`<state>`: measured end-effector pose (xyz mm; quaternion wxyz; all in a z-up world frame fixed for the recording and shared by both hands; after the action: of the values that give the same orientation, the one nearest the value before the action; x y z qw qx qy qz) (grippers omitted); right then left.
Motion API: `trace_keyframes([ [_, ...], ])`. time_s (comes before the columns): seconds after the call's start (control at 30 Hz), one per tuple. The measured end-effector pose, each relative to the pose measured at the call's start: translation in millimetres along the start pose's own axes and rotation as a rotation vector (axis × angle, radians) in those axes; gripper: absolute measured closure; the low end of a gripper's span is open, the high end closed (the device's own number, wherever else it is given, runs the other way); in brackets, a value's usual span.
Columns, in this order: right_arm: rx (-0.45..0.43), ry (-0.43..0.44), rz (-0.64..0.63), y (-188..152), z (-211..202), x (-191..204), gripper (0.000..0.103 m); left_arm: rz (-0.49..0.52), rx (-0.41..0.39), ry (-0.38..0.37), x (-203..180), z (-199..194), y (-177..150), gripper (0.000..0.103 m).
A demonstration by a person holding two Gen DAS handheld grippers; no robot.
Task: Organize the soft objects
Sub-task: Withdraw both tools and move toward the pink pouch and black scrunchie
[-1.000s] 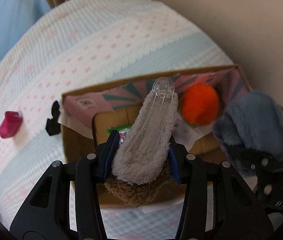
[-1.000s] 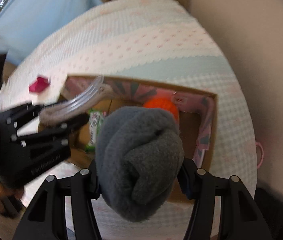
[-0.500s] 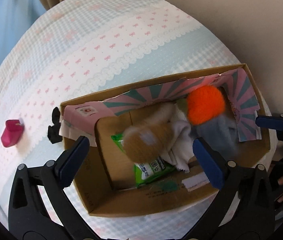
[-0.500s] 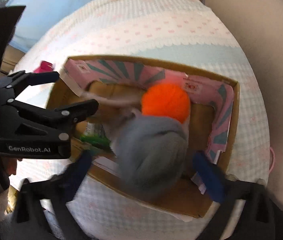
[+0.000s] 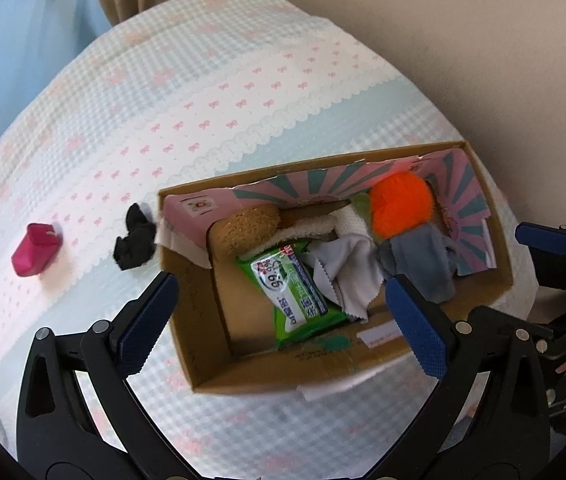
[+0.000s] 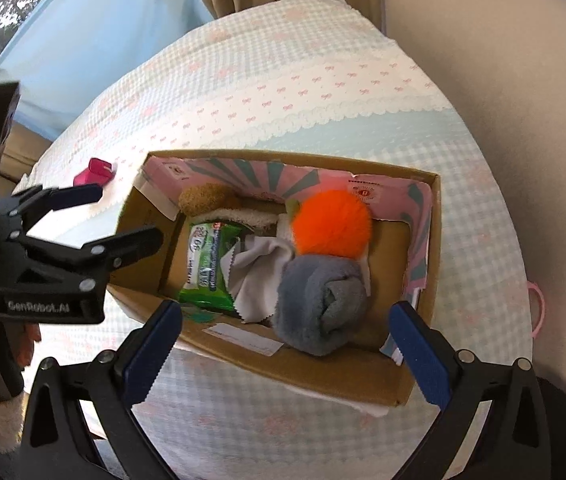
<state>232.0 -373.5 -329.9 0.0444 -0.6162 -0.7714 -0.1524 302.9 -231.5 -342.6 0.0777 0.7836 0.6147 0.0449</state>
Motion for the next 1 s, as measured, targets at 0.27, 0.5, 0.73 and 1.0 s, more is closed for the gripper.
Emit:
trace_keyframes([
  [0.27, -0.028, 0.03, 0.054, -12, -40, 33, 0.0, -0.07, -0.068, -0.045, 24, -64, -31, 0.0],
  [0.5, -0.112, 0.015, 0.052, -20, -84, 87, 0.0, -0.114, -0.154, -0.033, 62, -126, -68, 0.0],
  [0.73, -0.226, -0.01, 0.04, -29, -124, 156, 0.0, -0.144, -0.242, 0.012, 114, -185, -119, 0.0],
  [1.0, -0.329, -0.048, 0.013, -42, -148, 237, 0.0, -0.239, -0.34, 0.044, 190, -235, -177, 0.0],
])
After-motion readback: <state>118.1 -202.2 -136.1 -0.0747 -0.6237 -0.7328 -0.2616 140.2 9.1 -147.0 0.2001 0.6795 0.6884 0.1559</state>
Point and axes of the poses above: each gripper's, at about its wrist camera, not at the fingertips, and z roughly the way its jaws point, x to its left, y to its top, the point moved 5 cm from there along z, roughly the way its jaws point, and after that the axes turned 9 degrees about x, right-handed, at the moved point
